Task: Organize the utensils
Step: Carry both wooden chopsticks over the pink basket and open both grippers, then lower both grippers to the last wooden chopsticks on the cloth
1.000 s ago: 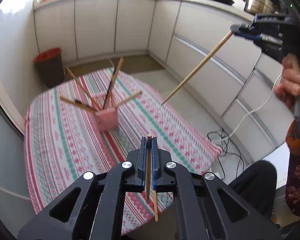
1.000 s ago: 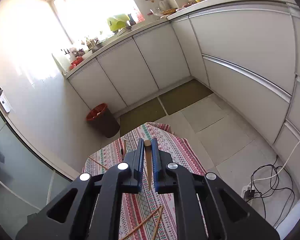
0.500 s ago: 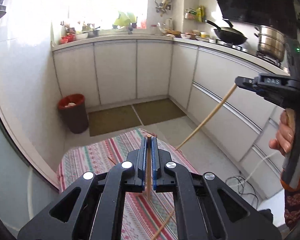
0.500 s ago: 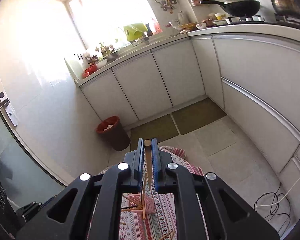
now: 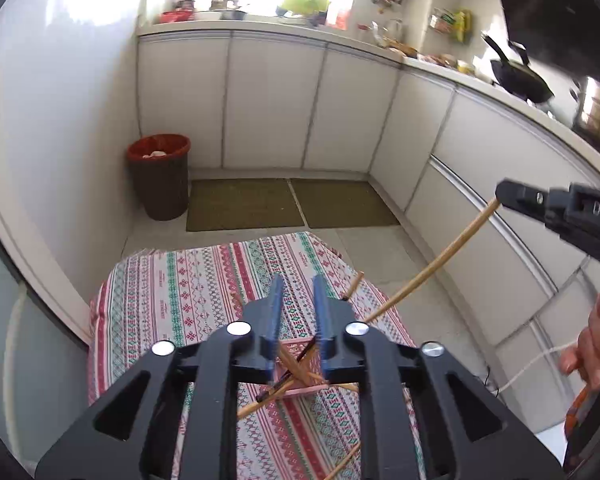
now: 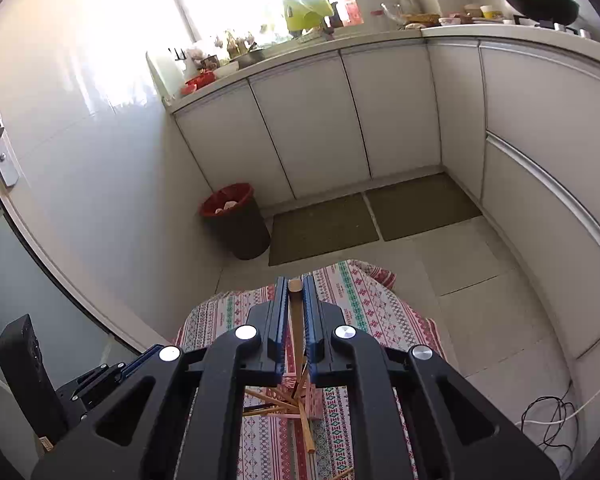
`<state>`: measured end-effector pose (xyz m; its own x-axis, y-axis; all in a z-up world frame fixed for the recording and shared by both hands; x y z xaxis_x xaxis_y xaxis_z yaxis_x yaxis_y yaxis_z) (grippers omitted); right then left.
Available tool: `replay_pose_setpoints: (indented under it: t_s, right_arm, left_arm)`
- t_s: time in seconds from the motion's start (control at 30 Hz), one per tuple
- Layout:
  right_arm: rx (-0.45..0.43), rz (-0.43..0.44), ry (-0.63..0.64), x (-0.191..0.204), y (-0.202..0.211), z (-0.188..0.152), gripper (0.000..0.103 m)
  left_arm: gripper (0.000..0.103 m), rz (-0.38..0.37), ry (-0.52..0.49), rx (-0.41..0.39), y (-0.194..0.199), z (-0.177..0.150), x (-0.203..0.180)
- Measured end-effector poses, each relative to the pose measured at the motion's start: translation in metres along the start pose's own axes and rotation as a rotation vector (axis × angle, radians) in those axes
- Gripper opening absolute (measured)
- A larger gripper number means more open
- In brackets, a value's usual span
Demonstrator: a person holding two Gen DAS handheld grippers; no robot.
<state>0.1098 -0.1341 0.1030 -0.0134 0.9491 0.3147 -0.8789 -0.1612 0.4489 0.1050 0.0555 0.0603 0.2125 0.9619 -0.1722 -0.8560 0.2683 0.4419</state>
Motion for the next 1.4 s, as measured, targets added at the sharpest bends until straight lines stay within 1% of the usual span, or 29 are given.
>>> replay_pose_setpoints:
  t_s: [0.13, 0.17, 0.23, 0.33, 0.43, 0.53, 0.57, 0.6, 0.7, 0.73, 0.77, 0.8, 0.83, 0.9, 0.97, 1.03, 1.1, 1.13, 1.17, 1.2, 1.23, 1.3, 1.33, 1.4]
  right_arm:
    - [0.017, 0.002, 0.017, 0.005, -0.010, -0.010, 0.008]
    - [0.022, 0.003, 0.017, 0.006, -0.013, -0.012, 0.008]
    - [0.034, 0.005, 0.017, 0.008, -0.017, -0.017, 0.008]
    - [0.055, -0.006, 0.019, 0.011, -0.026, -0.027, 0.008]
    - [0.086, -0.010, 0.017, 0.013, -0.038, -0.037, 0.009]
    - [0.117, -0.005, -0.014, 0.012, -0.052, -0.050, 0.016]
    - [0.132, 0.001, -0.023, 0.011, -0.056, -0.055, 0.025]
    - [0.141, -0.002, -0.029, 0.010, -0.058, -0.059, 0.032]
    - [0.156, -0.016, -0.030, 0.007, -0.059, -0.069, 0.032]
    - [0.156, -0.019, -0.031, 0.006, -0.056, -0.071, 0.034]
    - [0.152, -0.026, -0.031, 0.004, -0.052, -0.073, 0.038]
    - [0.145, -0.031, -0.032, 0.002, -0.048, -0.075, 0.043]
    - [0.136, -0.037, -0.033, -0.001, -0.042, -0.077, 0.045]
    - [0.118, -0.054, -0.030, -0.007, -0.031, -0.082, 0.055]
    - [0.111, -0.076, -0.009, -0.011, -0.021, -0.088, 0.057]
    - [0.100, -0.098, 0.018, -0.013, -0.012, -0.096, 0.064]
    - [0.077, -0.130, 0.039, -0.018, -0.002, -0.105, 0.073]
    - [0.063, -0.149, 0.048, -0.021, 0.003, -0.109, 0.076]
    - [0.044, -0.173, 0.055, -0.024, 0.008, -0.114, 0.083]
    - [0.030, -0.192, 0.060, -0.029, 0.013, -0.118, 0.088]
    - [0.018, -0.212, 0.062, -0.035, 0.018, -0.124, 0.090]
    - [0.011, -0.248, 0.055, -0.049, 0.026, -0.137, 0.096]
    - [0.018, -0.268, 0.045, -0.058, 0.028, -0.146, 0.096]
    - [0.068, -0.298, 0.030, -0.077, 0.027, -0.164, 0.096]
  left_arm:
    - [0.026, 0.034, 0.079, -0.090, 0.019, -0.003, 0.012]
    - [0.030, 0.041, 0.092, -0.102, 0.022, -0.001, 0.014]
    - [0.033, 0.047, 0.123, -0.125, 0.029, -0.001, 0.019]
    - [0.033, 0.046, 0.159, -0.122, 0.029, -0.004, 0.025]
    - [0.033, 0.061, 0.159, -0.104, 0.025, -0.010, 0.030]
    - [0.036, 0.063, 0.153, -0.086, 0.021, -0.014, 0.032]
    - [0.038, 0.069, 0.144, -0.081, 0.020, -0.016, 0.031]
    - [0.038, 0.075, 0.130, -0.075, 0.019, -0.017, 0.029]
    - [0.041, 0.077, 0.094, -0.053, 0.019, -0.022, 0.024]
    - [0.045, 0.073, 0.086, -0.049, 0.019, -0.024, 0.022]
    - [0.051, 0.069, 0.076, -0.044, 0.021, -0.025, 0.020]
    - [0.052, 0.065, 0.065, -0.041, 0.022, -0.027, 0.017]
    - [0.054, 0.059, 0.051, -0.038, 0.025, -0.029, 0.012]
    - [0.057, 0.054, 0.028, -0.030, 0.027, -0.034, 0.005]
    - [0.064, 0.052, 0.008, -0.023, 0.029, -0.041, -0.001]
    - [0.068, 0.055, -0.008, -0.010, 0.031, -0.050, -0.007]
    - [0.075, 0.063, -0.020, 0.006, 0.032, -0.058, -0.011]
    - [0.080, 0.068, -0.025, 0.014, 0.032, -0.062, -0.012]
    - [0.086, 0.074, -0.028, 0.022, 0.032, -0.066, -0.013]
    - [0.089, 0.077, -0.029, 0.031, 0.033, -0.070, -0.013]
    - [0.093, 0.076, -0.033, 0.045, 0.034, -0.075, -0.013]
    - [0.095, 0.072, -0.052, 0.090, 0.030, -0.086, -0.015]
    - [0.096, 0.068, -0.074, 0.129, 0.026, -0.094, -0.018]
    - [0.096, 0.069, -0.120, 0.197, 0.016, -0.111, -0.023]
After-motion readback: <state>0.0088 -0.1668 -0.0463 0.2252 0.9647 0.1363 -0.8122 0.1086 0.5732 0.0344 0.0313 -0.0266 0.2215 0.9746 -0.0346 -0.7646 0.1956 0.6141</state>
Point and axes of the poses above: each gripper's, at about its wrist camera, not at the fingertips, and y roughly against the way its jaws point, x to its left, z to its top, the point moved 2 cm from there along -y, roughly the way its jaws point, and after that the axes turned 12 degrees about -x, right-handed, at the moved point
